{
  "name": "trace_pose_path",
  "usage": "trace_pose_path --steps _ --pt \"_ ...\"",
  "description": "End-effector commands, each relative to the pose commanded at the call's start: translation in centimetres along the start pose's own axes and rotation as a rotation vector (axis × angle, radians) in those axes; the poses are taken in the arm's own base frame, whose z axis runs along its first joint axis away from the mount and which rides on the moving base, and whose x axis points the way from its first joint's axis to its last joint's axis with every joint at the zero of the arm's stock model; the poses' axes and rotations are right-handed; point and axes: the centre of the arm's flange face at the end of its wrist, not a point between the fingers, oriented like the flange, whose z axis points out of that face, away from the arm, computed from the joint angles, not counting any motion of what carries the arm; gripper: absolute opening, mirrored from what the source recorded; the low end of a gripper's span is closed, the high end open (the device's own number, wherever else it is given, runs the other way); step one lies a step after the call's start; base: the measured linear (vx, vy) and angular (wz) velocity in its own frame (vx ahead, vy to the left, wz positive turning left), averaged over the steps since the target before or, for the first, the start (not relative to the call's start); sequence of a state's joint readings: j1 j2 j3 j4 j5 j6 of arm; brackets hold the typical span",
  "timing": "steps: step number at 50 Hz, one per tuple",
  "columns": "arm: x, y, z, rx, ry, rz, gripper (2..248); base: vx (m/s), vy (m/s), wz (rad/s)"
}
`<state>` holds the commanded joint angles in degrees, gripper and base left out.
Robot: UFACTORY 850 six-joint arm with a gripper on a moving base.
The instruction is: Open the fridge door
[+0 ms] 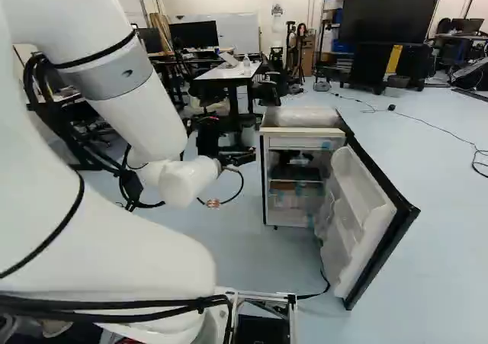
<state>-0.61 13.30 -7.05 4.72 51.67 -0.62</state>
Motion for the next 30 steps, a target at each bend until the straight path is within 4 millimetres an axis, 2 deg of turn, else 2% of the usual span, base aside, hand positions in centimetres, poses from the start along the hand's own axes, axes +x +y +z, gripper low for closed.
trace_pose_path --steps 30 --pt "-0.7 -0.7 -1.3 0.071 -0.017 -0.042 247 0.000 0.000 0.000"
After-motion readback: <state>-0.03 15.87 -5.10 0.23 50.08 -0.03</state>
